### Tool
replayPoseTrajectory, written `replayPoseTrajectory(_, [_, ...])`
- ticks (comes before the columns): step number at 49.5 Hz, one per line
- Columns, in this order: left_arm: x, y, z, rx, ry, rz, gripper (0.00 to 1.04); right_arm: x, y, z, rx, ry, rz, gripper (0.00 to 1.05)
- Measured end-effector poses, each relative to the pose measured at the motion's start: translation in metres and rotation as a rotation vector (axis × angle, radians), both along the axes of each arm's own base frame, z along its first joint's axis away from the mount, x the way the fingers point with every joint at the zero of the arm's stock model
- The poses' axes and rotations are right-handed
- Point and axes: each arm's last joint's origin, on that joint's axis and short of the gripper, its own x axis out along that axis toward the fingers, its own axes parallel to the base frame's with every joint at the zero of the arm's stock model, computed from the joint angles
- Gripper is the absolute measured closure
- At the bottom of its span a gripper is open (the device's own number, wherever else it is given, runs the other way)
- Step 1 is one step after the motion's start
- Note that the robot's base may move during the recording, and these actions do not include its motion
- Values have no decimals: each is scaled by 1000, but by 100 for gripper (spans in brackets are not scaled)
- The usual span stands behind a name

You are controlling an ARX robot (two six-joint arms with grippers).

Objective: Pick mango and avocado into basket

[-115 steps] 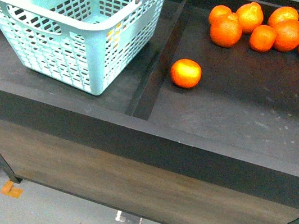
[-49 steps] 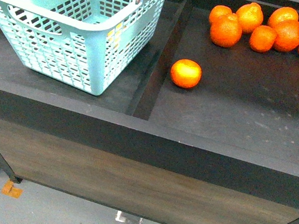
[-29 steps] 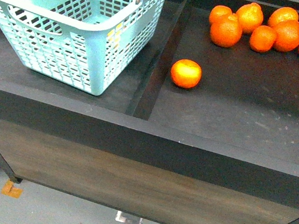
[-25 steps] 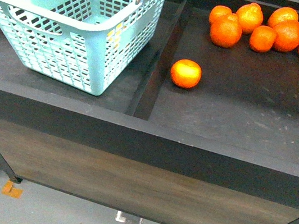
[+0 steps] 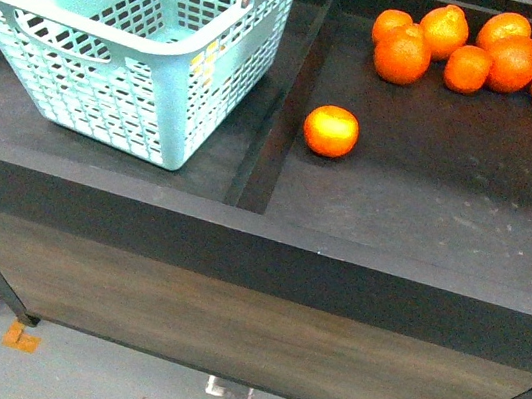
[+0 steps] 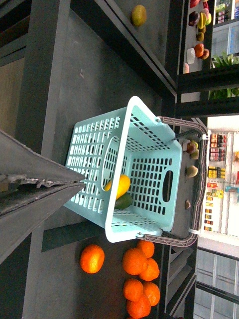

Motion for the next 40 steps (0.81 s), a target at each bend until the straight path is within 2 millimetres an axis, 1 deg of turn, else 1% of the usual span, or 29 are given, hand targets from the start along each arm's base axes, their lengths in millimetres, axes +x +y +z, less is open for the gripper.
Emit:
replayPoseTrajectory(3, [-1,0,0,0,0,0,102,0,0,0,0,0,0,8])
replayPoseTrajectory(7, [-8,0,-5,0,34,0,102,0,0,0,0,0,0,8])
replayPoseTrajectory(10, [-12,0,-3,0,7,0,102,0,0,0,0,0,0,8])
replayPoseTrajectory(39, [-12,0,-3,0,6,0,102,0,0,0,0,0,0,8])
replayPoseTrajectory(40, [-12,0,-3,0,6,0,98,0,0,0,0,0,0,8])
